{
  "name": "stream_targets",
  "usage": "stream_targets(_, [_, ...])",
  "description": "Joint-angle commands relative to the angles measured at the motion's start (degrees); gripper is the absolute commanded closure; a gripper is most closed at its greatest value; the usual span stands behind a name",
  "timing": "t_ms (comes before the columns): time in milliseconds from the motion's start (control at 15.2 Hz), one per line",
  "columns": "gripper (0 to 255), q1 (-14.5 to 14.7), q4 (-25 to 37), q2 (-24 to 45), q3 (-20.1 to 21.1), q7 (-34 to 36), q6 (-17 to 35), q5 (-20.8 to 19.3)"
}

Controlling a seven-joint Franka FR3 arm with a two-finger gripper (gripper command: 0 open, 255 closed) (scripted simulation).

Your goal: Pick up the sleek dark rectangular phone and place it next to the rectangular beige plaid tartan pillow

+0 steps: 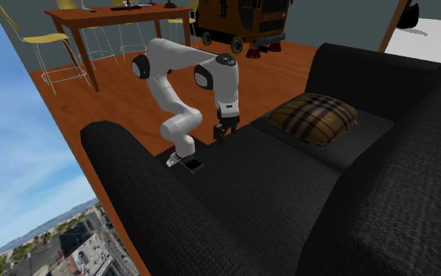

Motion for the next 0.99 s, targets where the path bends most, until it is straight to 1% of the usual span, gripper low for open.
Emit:
stream_targets(0, [0,0.00,0.00,0.00,0.00,0.00,0.00,0.00])
stream_targets(462, [0,-4.60,-4.29,-4.23,-7.78,-8.17,1.59,-6.91])
stream_targets(858, [0,-8.59,-5.60,-5.23,-15.15,-15.46,3.87,-13.01])
stream_targets(924, [0,-8.80,-5.61,-5.21,-15.59,-15.88,4.03,-13.35])
